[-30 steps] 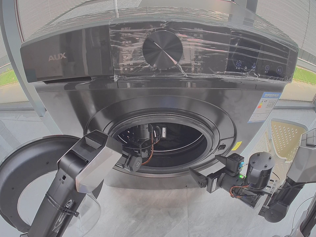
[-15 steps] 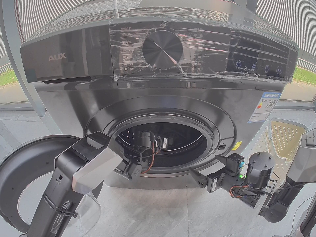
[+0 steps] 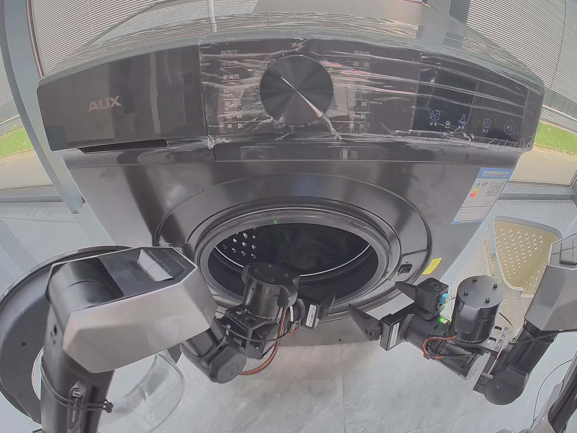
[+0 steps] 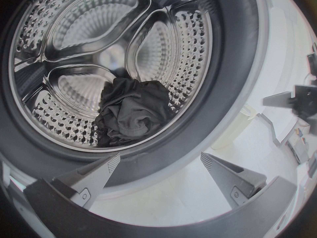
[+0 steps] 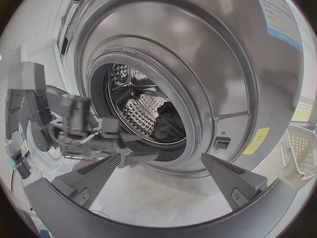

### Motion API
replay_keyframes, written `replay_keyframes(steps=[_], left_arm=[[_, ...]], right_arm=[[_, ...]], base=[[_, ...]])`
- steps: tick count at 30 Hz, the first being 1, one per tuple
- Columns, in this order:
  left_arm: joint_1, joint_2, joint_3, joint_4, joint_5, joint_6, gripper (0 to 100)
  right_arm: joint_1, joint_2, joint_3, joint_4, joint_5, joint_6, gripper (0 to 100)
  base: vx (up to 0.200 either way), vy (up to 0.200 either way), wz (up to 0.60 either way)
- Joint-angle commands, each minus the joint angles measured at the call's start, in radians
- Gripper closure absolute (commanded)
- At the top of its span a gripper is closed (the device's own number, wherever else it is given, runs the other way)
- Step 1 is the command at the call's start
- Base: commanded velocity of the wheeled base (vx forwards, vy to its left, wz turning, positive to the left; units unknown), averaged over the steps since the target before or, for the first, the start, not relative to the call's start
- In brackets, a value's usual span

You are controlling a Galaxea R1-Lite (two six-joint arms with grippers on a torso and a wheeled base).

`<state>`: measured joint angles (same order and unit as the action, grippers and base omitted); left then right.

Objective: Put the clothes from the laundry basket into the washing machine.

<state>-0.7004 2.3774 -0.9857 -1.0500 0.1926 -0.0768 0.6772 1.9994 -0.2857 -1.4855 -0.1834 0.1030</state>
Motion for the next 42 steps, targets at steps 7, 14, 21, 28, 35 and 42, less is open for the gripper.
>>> replay_keyframes(steps=[7,14,21,28,35,42], left_arm=[[-0.169,-0.491,0.440,-0.053,0.001,-0.176,0],[-0.226,-0.754,0.630,-0.053,0.008,-0.209,0],[-0.211,-0.940,0.805,-0.031,0.024,-0.187,0],[-0.157,-1.034,0.891,-0.035,0.113,-0.130,0],[-0.137,-1.138,0.914,-0.031,0.116,-0.034,0],[-0.102,-1.182,0.947,-0.030,0.114,-0.003,0]], right_arm=[[-0.015,-0.014,0.022,-0.007,0.004,0.003,0],[-0.005,-0.086,0.079,-0.007,-0.013,0.003,0],[-0.027,-0.205,0.172,-0.005,-0.019,0.001,0],[-0.044,-0.346,0.261,0.011,-0.057,-0.005,0],[-0.056,-0.481,0.286,0.100,-0.108,-0.002,0],[-0.058,-0.580,0.286,0.192,-0.110,-0.006,0]], base=[[0.000,0.000,0.00],[0.000,0.000,0.00],[0.000,0.000,0.00],[0.000,0.000,0.00],[-0.200,0.000,0.00],[-0.200,0.000,0.00]])
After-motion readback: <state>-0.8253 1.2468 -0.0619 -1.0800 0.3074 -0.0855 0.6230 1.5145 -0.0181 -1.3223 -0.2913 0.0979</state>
